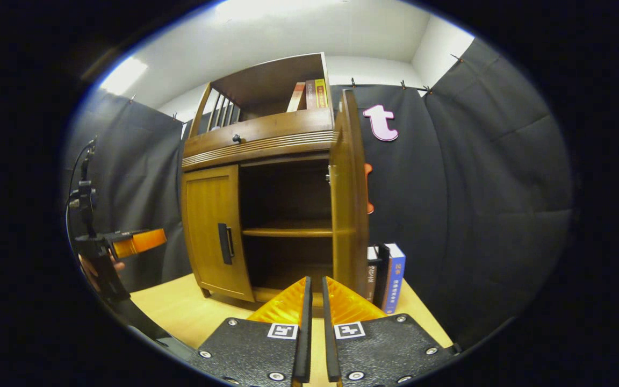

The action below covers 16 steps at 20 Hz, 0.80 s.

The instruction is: Open the right door of the double-door shoe cabinet with the right hand, and open the left door with the left hand.

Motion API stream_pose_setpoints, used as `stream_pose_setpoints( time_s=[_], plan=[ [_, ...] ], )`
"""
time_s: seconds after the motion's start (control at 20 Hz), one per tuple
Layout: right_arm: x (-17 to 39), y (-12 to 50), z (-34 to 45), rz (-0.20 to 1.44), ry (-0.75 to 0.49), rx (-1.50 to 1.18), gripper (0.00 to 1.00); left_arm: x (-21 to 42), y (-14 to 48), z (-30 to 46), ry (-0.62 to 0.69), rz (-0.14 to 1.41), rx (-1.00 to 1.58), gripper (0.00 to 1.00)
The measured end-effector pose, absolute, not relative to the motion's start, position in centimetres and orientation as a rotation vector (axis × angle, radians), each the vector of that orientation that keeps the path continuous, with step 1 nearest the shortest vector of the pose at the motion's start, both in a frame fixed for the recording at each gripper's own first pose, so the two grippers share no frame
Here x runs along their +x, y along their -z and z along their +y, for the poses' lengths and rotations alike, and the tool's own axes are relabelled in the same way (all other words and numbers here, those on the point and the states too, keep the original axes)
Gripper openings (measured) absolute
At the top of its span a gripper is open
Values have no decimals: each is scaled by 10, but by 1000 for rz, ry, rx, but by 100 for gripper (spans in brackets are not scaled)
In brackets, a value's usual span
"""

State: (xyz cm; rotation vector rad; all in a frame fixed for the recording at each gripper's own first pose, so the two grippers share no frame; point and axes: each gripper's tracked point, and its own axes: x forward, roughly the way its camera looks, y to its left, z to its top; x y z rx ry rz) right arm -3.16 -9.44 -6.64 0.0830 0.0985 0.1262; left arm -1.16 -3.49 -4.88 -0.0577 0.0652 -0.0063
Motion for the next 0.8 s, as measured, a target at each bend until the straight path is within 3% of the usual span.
stream_pose_setpoints(
  time_s=[0.2, 0.3, 0.55, 0.8],
  plan=[
    [-16, 61, -64, 73, -179, 65, 11, -21, 48, -24, -19, 59, -40, 97],
    [-14, 66, -57, 94, -191, 53, 18, -25, 45, -19, -32, 49, -33, 95],
    [-6, 64, -59, 88, -145, 86, 88, -23, 42, -11, -51, 41, -24, 95],
    [-11, 69, -71, 121, -89, 165, 100, -10, 39, -17, -35, 39, -4, 95]
  ],
)
